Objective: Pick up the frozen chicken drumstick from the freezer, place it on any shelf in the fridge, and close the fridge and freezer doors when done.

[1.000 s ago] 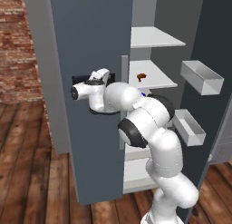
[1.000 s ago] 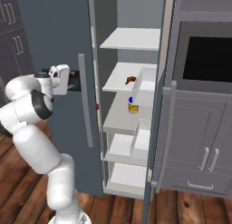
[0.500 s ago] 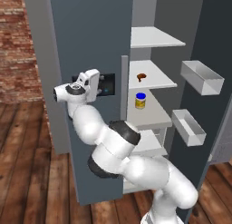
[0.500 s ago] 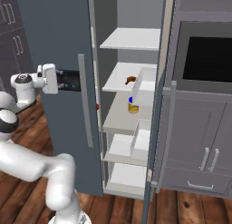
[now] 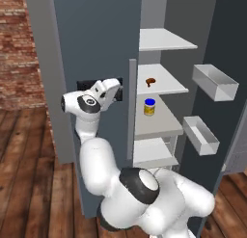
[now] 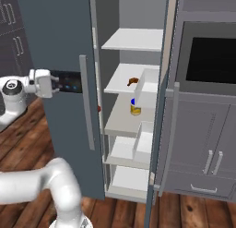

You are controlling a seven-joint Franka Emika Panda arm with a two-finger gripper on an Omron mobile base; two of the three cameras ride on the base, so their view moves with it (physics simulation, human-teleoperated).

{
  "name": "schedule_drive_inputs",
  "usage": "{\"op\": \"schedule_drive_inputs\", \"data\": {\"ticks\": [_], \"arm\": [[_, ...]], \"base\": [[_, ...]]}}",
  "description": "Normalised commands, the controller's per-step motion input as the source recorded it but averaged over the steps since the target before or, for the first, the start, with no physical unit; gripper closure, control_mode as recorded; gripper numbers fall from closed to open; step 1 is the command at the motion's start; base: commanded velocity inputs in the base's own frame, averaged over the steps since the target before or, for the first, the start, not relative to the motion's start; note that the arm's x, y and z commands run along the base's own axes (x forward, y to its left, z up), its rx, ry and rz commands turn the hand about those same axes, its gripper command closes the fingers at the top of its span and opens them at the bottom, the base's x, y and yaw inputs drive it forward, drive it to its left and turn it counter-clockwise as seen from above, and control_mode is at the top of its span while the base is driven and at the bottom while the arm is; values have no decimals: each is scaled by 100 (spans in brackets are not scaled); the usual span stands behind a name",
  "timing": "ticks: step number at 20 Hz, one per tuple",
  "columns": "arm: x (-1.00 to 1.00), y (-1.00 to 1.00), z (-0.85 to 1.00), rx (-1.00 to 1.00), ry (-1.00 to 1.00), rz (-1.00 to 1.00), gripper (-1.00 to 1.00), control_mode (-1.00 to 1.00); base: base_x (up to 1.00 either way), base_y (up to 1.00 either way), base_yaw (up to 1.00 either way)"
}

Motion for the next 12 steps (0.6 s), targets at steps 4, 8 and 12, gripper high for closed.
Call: {"op": "schedule_drive_inputs", "data": {"ticks": [4, 8, 12], "arm": [[-100, -43, 0, 21, -15, 6, -100, -100], [-100, -80, 31, 32, -26, -3, -100, -100], [-100, -96, 47, 30, -27, -3, -100, -100]], "base": [[0, 0, 0], [0, 0, 0], [0, 0, 0]]}}
